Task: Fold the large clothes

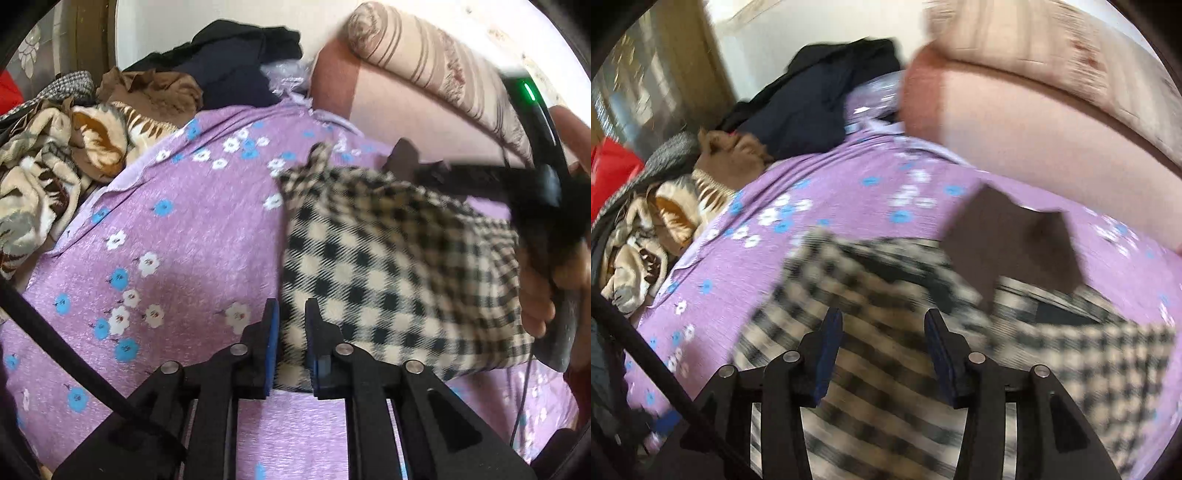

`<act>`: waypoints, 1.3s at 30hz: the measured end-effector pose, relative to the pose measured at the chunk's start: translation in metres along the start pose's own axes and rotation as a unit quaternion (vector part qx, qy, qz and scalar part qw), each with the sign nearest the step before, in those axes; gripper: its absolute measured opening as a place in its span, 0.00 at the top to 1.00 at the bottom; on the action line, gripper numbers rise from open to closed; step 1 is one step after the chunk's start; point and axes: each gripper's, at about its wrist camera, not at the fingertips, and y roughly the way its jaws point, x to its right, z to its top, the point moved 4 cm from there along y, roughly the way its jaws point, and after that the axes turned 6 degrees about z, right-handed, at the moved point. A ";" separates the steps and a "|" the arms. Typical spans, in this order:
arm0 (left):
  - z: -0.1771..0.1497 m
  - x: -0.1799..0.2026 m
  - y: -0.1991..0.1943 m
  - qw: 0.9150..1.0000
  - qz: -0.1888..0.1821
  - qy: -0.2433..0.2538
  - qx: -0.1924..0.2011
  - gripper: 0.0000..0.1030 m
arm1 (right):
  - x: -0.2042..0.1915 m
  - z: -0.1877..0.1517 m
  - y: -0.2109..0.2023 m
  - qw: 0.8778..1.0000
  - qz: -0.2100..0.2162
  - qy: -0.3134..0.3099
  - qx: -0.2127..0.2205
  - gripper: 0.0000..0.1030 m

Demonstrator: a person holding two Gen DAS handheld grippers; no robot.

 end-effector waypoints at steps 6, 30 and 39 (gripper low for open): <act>-0.001 0.039 0.000 0.999 -0.011 0.037 0.018 0.70 | 0.090 -0.030 -0.015 0.997 -0.035 0.071 -0.027 0.51; -0.012 0.048 0.056 0.995 0.066 0.064 -0.033 0.60 | 0.088 -0.032 -0.036 0.996 -0.040 0.085 -0.010 0.98; -0.017 0.051 0.052 0.993 0.085 0.074 -0.024 0.55 | 0.115 -0.155 -0.077 0.991 -0.067 0.088 -0.070 0.93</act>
